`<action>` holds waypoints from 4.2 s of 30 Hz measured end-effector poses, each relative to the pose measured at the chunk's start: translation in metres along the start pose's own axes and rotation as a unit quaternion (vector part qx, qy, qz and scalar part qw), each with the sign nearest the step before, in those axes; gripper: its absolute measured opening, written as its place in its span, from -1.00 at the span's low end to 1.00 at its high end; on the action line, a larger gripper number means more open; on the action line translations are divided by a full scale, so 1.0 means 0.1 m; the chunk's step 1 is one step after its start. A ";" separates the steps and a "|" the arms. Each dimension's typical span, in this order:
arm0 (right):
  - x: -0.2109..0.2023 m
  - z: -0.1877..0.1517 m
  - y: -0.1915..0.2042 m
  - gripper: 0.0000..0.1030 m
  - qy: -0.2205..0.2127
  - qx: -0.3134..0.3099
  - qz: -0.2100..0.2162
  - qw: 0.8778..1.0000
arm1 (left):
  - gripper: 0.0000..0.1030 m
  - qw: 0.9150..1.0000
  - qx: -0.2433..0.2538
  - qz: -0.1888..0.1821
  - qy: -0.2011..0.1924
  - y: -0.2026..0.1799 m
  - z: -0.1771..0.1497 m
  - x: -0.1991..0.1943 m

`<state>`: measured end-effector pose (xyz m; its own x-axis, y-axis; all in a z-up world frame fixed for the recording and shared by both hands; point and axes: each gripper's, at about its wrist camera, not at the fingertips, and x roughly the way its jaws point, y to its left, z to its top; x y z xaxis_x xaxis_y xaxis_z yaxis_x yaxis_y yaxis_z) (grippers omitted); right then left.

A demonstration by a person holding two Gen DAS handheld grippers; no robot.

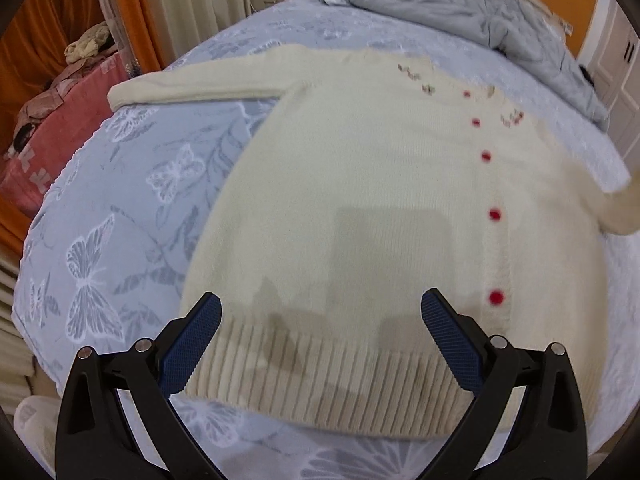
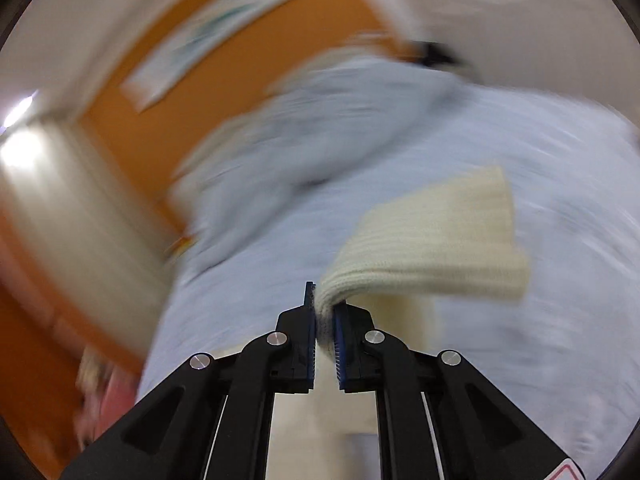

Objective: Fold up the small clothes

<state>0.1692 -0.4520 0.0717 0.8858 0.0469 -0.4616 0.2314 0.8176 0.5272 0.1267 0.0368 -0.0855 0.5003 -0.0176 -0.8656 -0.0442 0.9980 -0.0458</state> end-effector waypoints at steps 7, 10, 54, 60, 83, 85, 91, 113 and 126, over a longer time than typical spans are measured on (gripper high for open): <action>1.16 -1.13 2.05 -0.57 0.161 -0.133 0.147 0.967 | 0.90 0.998 -0.030 -0.041 -0.037 0.11 0.43 -0.09; 1.41 -1.68 2.25 -0.44 0.207 -0.169 0.122 0.956 | 0.90 0.995 -0.055 -0.082 -0.028 0.14 0.70 0.04; 2.08 -1.40 -0.05 -0.55 0.161 -0.054 -0.133 0.976 | -0.70 0.967 -0.138 -0.199 -0.083 -0.22 1.73 1.90; 1.60 -1.75 0.42 -0.40 0.115 -0.042 -0.110 0.986 | -0.70 0.956 -0.160 -0.231 -0.084 -0.08 1.70 1.93; 1.37 -2.71 0.87 0.43 0.156 -0.157 -0.124 0.967 | -0.85 0.914 -0.394 -0.049 -0.080 2.48 2.55 1.43; 1.37 -2.71 0.87 0.43 0.155 -0.155 -0.122 0.968 | -0.85 0.931 -0.333 -0.074 -0.130 2.05 2.84 1.02; 1.34 -2.68 0.80 0.45 0.151 -0.134 -0.099 0.975 | -0.82 0.959 -0.090 -0.209 -0.167 -0.04 2.85 0.10; 2.00 -2.40 2.91 0.55 0.234 -0.249 0.083 0.936 | 0.44 0.947 -0.243 -0.192 -0.087 0.50 1.33 1.27; 2.80 -2.19 3.46 -0.88 0.294 -0.189 0.078 0.934 | 0.61 0.955 -0.171 -0.191 -0.148 0.53 1.08 1.22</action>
<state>0.4091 -0.0306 -0.0317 0.4976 0.3976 -0.7709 -0.1387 0.9138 0.3818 0.2789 0.0942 -0.1401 0.7571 -0.3081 -0.5761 -0.0635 0.8429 -0.5343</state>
